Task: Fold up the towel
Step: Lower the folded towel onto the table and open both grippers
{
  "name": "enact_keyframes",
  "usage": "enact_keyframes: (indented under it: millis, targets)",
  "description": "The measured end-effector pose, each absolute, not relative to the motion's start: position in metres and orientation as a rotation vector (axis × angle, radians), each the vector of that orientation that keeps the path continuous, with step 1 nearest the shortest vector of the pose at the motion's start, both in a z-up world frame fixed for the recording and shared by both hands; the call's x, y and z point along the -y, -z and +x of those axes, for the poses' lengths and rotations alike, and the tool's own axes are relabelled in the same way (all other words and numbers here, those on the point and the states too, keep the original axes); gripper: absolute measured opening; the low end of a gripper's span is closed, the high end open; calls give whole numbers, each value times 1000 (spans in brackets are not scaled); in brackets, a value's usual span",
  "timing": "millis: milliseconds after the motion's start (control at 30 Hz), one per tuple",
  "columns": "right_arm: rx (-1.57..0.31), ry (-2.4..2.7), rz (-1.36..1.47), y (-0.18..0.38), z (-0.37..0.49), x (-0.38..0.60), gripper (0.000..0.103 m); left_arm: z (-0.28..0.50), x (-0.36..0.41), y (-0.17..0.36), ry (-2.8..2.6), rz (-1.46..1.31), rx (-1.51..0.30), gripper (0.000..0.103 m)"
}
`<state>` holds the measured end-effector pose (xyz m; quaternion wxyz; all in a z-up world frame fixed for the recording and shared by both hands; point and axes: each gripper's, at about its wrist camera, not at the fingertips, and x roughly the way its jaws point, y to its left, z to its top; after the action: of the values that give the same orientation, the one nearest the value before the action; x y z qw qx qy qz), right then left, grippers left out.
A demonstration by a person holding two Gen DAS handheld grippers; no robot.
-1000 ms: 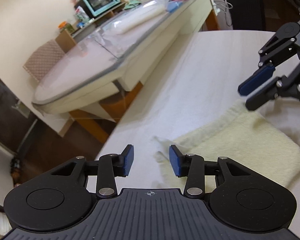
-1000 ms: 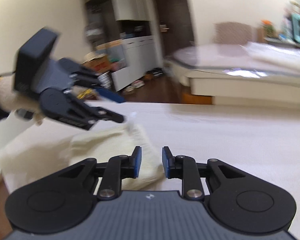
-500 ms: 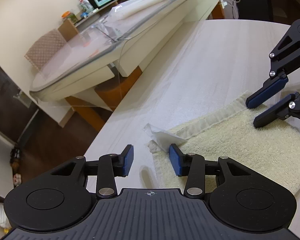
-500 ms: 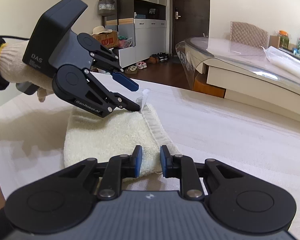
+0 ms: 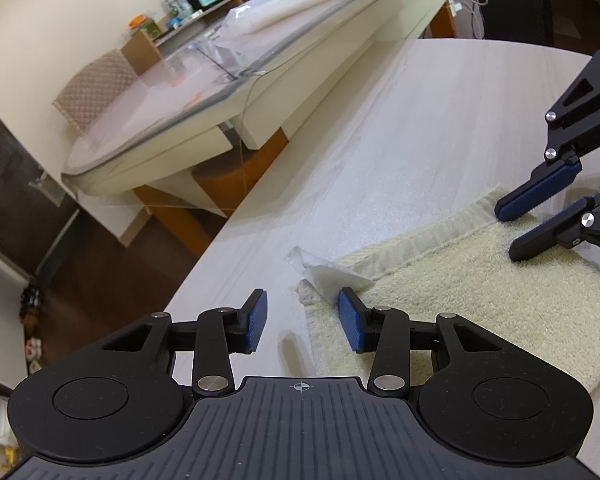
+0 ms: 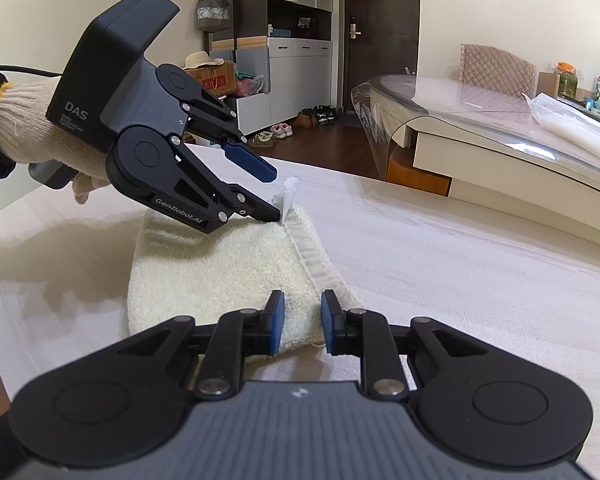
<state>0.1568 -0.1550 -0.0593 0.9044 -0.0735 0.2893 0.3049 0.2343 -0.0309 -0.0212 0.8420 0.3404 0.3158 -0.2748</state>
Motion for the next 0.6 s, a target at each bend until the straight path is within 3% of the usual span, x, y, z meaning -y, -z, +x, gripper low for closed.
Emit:
enact_keyframes:
  millis: [200,333,600]
  targets:
    - [-595,-630,-162,59,157,155,23,227,22,13,534,626,-661,45]
    - [-559,-636,-126,52,154,163,30,204,2,-3,474,537,-638,53]
    - [-532,-591,-210,42,171,173,32,154,-39,-7,373,300,-688,52]
